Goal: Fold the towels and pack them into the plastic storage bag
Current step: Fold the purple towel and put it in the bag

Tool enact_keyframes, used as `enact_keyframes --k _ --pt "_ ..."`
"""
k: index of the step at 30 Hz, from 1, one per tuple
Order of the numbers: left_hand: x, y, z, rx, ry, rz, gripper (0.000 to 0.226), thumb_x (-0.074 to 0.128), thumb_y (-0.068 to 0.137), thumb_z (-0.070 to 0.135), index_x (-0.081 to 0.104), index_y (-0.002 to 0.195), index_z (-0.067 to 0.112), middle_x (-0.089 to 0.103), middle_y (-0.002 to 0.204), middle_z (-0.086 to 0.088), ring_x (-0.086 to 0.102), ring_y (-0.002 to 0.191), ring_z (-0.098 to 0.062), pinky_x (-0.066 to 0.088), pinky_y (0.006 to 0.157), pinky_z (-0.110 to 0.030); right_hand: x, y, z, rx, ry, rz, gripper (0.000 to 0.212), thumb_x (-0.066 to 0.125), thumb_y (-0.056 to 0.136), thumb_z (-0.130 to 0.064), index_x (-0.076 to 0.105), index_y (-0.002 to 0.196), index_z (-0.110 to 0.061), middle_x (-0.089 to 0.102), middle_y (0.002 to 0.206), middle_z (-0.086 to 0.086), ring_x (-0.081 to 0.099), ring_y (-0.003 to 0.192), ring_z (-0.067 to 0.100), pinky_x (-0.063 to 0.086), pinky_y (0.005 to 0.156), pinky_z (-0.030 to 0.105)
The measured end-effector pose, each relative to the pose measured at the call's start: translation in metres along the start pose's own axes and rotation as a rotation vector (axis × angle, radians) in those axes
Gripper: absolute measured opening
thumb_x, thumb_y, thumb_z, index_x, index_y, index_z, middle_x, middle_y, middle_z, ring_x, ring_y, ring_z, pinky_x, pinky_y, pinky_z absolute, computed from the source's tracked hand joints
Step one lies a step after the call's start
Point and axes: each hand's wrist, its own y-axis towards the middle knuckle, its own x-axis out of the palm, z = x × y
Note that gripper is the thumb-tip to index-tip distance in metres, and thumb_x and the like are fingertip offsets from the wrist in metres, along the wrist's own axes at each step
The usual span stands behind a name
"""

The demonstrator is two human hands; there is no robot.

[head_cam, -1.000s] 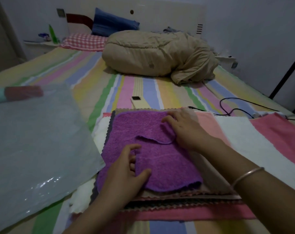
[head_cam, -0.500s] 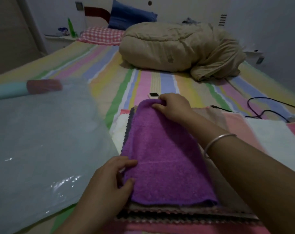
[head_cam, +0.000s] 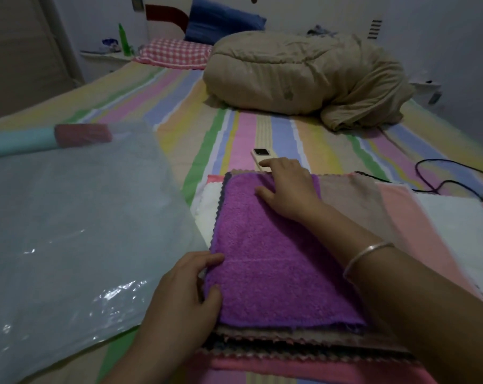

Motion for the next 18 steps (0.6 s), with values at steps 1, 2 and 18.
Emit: enact_keyframes --k 1,2,18 --pt "0.0 -0.003 0.002 0.004 0.043 0.004 0.042 0.058 0.077 0.024 0.06 0.118 0.033 0.057 0.114 0.019 0.054 0.078 0.001 0.046 0.078 -0.021 -0.003 -0.013 0.003 -0.02 -0.008 -0.011 0.063 0.054 0.09 -0.05 0.034 0.144 -0.024 0.035 0.149 0.006 0.027 0.138 0.026 0.024 0.112 0.042" --pt "0.001 -0.005 0.005 0.014 0.116 0.012 0.049 0.057 0.074 0.026 0.056 0.122 0.032 0.054 0.119 0.015 0.054 0.077 -0.004 0.048 0.075 -0.028 -0.006 -0.029 0.006 -0.035 -0.015 -0.045 0.066 0.049 0.091 -0.054 0.029 0.147 -0.025 0.027 0.155 0.006 0.018 0.144 0.026 0.018 0.116 0.042" --pt "0.037 -0.008 0.044 0.557 0.271 -0.152 0.035 0.056 0.077 0.057 0.069 0.097 0.032 0.069 0.092 0.016 0.064 0.083 -0.005 0.053 0.066 -0.025 -0.058 -0.222 0.054 -0.181 0.361 -0.083 0.05 0.047 0.085 -0.015 0.052 0.131 -0.032 0.046 0.138 -0.016 0.044 0.127 0.001 0.037 0.099 0.014"
